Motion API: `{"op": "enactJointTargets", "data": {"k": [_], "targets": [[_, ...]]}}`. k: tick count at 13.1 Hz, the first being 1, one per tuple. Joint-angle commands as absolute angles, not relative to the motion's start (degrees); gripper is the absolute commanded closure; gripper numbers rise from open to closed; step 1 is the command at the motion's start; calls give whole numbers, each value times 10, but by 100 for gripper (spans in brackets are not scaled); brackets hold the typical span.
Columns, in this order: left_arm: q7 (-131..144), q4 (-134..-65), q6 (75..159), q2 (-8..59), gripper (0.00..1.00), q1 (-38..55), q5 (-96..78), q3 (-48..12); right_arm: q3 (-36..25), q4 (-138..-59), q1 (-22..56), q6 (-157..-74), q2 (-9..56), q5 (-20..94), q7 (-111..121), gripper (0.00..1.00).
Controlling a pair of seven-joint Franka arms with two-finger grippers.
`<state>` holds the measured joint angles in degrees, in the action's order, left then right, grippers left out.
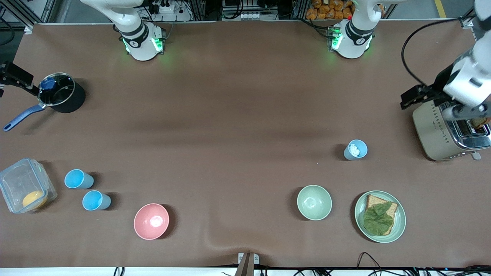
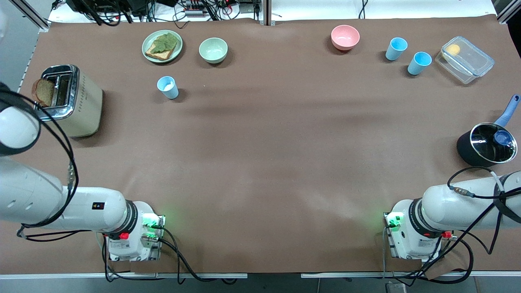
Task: Stack blue cups with both arms
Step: 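Reach the left gripper down to the blue cup holding tissue, then grasp the tissue cup with the left gripper while the right gripper reaches cups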
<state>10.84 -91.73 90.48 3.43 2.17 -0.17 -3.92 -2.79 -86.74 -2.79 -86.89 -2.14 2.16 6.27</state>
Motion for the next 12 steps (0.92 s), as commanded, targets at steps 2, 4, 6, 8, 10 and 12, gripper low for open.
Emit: {"op": "enactJointTargets", "data": {"k": [2, 4, 6, 8, 10, 12], "targets": [[92, -1034, 1052, 61, 0, 21, 2, -40, -25, -867, -39, -862, -21, 32, 65, 0], [91, -1173, 1227, 41, 0, 17, 4, -41, -25, -867, -42, -843, -18, 33, 62, 0], [90, -1220, 1301, 61, 0, 16, 4, -41, -25, -867, -46, -825, -3, 42, 62, 0], [89, -1222, 1322, 97, 0, 15, 4, -42, -25, -867, -58, -808, 28, 86, 59, 0], [89, -1248, 1363, 115, 0, 16, 4, -43, -25, -867, -79, -761, 55, 130, 66, 0], [89, -1247, 1371, 134, 1, 15, 4, -42, -25, -874, -88, -740, 74, 133, 96, 0]]}}
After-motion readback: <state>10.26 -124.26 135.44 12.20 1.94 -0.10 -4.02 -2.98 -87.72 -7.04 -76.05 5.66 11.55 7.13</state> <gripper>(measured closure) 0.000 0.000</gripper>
